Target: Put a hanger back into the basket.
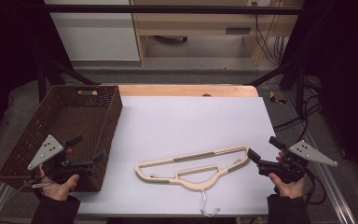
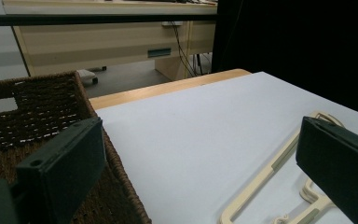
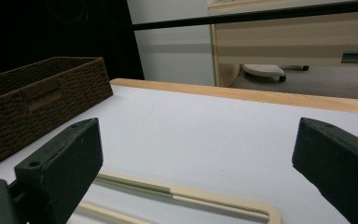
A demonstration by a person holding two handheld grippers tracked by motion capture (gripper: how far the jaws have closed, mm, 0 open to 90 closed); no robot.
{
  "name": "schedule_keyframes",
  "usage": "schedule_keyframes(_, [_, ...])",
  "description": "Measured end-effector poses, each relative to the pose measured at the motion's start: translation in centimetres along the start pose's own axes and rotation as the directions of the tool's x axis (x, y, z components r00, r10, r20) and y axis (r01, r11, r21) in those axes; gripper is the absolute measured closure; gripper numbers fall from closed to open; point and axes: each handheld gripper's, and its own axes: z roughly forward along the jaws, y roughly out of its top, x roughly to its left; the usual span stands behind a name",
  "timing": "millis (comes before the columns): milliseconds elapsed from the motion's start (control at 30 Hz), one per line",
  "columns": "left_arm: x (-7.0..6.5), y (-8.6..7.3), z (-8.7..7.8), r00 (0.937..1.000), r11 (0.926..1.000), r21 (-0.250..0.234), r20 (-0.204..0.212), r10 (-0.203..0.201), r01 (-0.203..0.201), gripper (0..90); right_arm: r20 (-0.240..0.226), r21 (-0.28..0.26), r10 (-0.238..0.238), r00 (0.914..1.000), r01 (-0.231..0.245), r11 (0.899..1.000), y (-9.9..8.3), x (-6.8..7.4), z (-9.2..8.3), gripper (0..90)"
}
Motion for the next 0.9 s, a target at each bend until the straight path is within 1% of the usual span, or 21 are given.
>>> schedule_keyframes(100, [0.0, -0.1, 0.1, 1.0, 1.0, 0.008, -0.002, 0.003, -0.003, 1.2, -0.004, 0.001, -0.001, 1.0, 0.001, 1.0, 0.0, 0.0, 0.0, 2.3])
schedule_keyframes(133, [0.0, -0.1, 0.1, 1.0, 1.0, 0.009, 0.0, 0.003, -0.003, 1.2, -0.005, 0.004, 0.005, 1.0, -0.005, 1.0, 0.0, 0.1, 0.1, 2.7])
schedule_keyframes(200, [-0.1, 0.0, 0.0, 1.0, 1.0, 0.007, 0.0, 0.004, -0.004, 1.2, -0.008, 0.0, -0.006, 0.9999, 0.006, 1.0, 0.1, 0.4, 0.2, 3.6])
schedule_keyframes(333, [-0.2, 0.0, 0.1, 1.0, 1.0, 0.006, 0.004, 0.007, -0.007, 1.2, -0.049, 0.029, -0.034, 0.9982, 0.035, 0.999, 0.2, 1.5, 0.9, 4.2])
schedule_keyframes(400, [-0.3, 0.0, 0.2, 0.9999, 0.9999, 0.011, 0.006, 0.011, -0.011, 1.2, -0.082, 0.043, -0.039, 0.9959, 0.043, 0.998, 0.1, 2.2, 1.5, 5.3])
schedule_keyframes(433, [-0.4, 0.0, 0.3, 0.9999, 0.9998, 0.014, 0.007, 0.012, -0.012, 1.2, -0.102, 0.06, -0.041, 0.9939, 0.048, 0.997, 0.1, 2.6, 1.8, 5.5])
schedule_keyframes(533, [-0.5, -0.2, 0.5, 0.9999, 0.9997, 0.023, 0.011, 0.013, -0.013, 1.1, -0.133, 0.094, -0.059, 0.9893, 0.072, 0.993, -0.3, 3.9, 3.1, 6.1])
schedule_keyframes(633, [-0.5, -0.3, 0.6, 0.9998, 0.9994, 0.029, 0.012, 0.016, -0.016, 1.0, -0.177, 0.137, -0.069, 0.9817, 0.095, 0.986, -1.0, 5.4, 4.6, 6.5])
schedule_keyframes(700, [-0.5, -0.3, 0.7, 0.9997, 0.9994, 0.029, 0.013, 0.02, -0.021, 1.0, -0.203, 0.167, -0.09, 0.9749, 0.125, 0.978, -1.3, 6.2, 5.4, 6.7])
schedule_keyframes(733, [-0.5, -0.3, 0.7, 0.9997, 0.9994, 0.027, 0.015, 0.02, -0.02, 1.0, -0.209, 0.172, -0.104, 0.9723, 0.141, 0.975, -1.5, 6.6, 5.8, 7.5])
schedule_keyframes(767, [-0.6, -0.3, 0.7, 0.9997, 0.9994, 0.028, 0.016, 0.019, -0.02, 1.0, -0.214, 0.182, -0.102, 0.9715, 0.142, 0.973, -1.7, 7.0, 6.1, 8.3])
schedule_keyframes(800, [-0.5, -0.2, 0.7, 0.9995, 0.9992, 0.03, 0.015, 0.026, -0.027, 1.0, -0.225, 0.195, -0.107, 0.9684, 0.153, 0.969, -1.9, 7.2, 6.4, 8.8])
schedule_keyframes(833, [-0.6, -0.3, 0.8, 0.9996, 0.9992, 0.032, 0.019, 0.022, -0.023, 1.0, -0.235, 0.205, -0.105, 0.9663, 0.155, 0.966, -2.1, 7.5, 6.8, 9.5])
schedule_keyframes(900, [-0.7, -0.3, 0.9, 0.9995, 0.999, 0.036, 0.018, 0.026, -0.027, 1.0, -0.258, 0.237, -0.111, 0.9597, 0.174, 0.956, -2.4, 7.9, 7.4, 10.1])
